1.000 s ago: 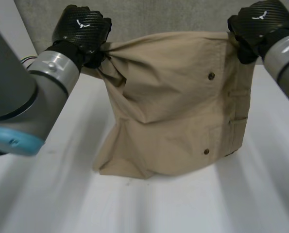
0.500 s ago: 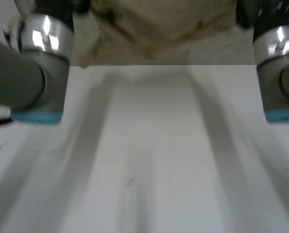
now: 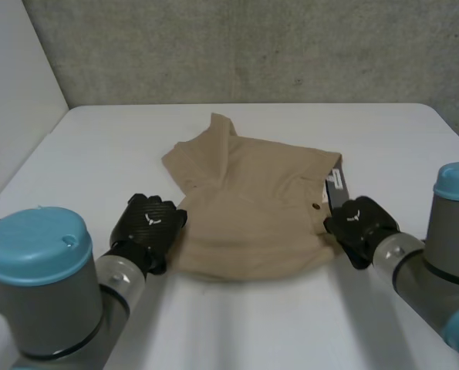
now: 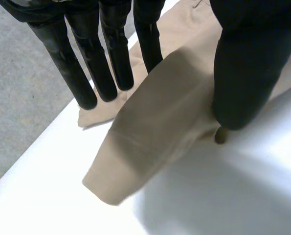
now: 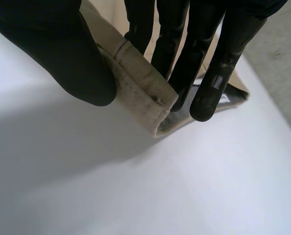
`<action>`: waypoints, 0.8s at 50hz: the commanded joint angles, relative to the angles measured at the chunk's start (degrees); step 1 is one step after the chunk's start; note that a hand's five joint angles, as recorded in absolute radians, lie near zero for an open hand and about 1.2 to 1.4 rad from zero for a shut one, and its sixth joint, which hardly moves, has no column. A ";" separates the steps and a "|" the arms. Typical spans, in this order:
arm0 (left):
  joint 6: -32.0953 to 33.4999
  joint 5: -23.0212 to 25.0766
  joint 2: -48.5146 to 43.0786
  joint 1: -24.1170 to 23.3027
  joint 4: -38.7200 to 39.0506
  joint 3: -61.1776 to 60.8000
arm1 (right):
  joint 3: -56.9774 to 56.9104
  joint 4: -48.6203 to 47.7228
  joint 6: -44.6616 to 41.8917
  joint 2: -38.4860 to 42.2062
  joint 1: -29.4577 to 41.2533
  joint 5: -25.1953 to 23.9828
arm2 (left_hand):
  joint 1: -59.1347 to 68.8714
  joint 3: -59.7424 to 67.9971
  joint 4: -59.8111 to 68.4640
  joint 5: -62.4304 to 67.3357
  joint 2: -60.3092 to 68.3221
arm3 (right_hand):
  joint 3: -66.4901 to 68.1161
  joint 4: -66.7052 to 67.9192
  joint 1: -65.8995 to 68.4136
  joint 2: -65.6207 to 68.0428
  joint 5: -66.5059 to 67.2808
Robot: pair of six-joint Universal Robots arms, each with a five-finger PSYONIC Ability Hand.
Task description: Fold the shorts.
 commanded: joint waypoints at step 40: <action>-9.24 16.32 3.21 14.27 -2.03 -12.37 | 14.59 -9.42 8.12 -6.29 -3.25 -9.44 | 1.11 -0.29 0.17 0.20 -0.05 | -25.34 -25.43 -16.49 -24.70 -24.70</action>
